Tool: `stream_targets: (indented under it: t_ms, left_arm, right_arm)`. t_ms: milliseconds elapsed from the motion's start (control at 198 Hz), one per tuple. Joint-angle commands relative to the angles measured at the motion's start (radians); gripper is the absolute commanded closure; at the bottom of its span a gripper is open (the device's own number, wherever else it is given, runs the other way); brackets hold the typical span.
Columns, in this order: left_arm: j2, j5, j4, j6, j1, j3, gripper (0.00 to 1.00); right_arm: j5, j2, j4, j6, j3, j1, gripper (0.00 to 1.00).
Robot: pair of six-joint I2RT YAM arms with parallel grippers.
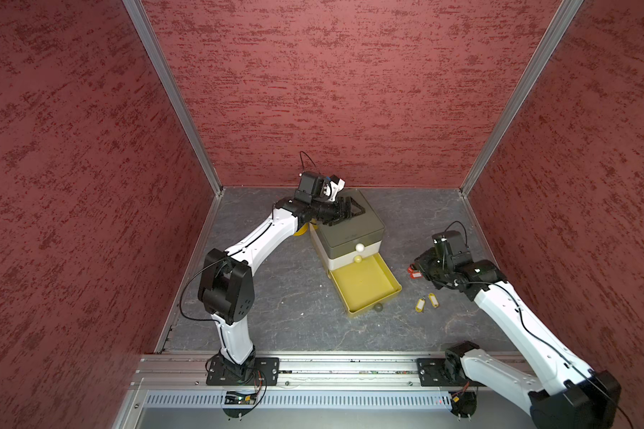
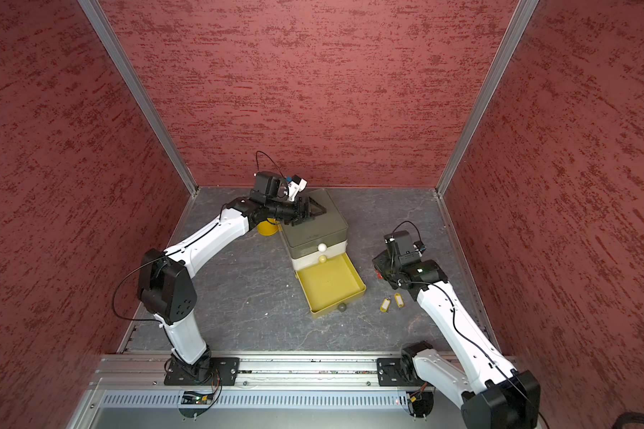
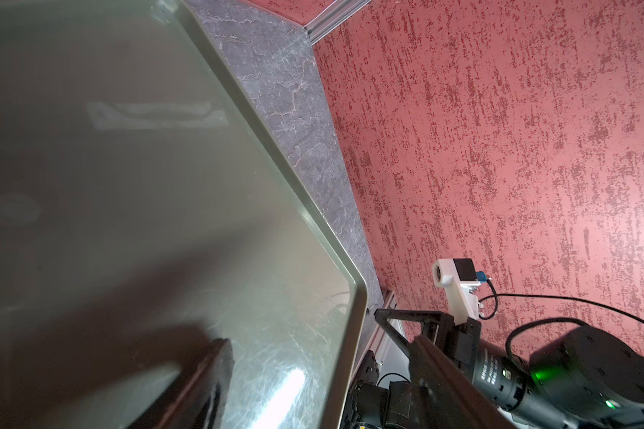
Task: Take the keys out of the drawer
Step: Pick up the key from the drawer, then place the key at the center of the board.
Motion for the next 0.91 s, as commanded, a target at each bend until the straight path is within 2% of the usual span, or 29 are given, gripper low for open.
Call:
stream_targets:
  t_ms: [0,505,904]
  left_arm:
    - [0.005,-0.029,-0.122,0.003,-0.009,-0.022,0.21]
    - [0.02,-0.029,-0.137,0.019,-0.008,-0.032,0.21]
    - [0.019,-0.039,-0.143,0.022,-0.008,-0.041,0.21]
  right_arm:
    - [-0.062,-0.016,-0.007,-0.056,-0.026,-0.067,1.0]
    - [-0.16,0.03,0.065,-0.172,-0.126,-0.339,1.0]
    - [-0.204,0.096,0.108,-0.252,-0.138,-0.475,1.0]
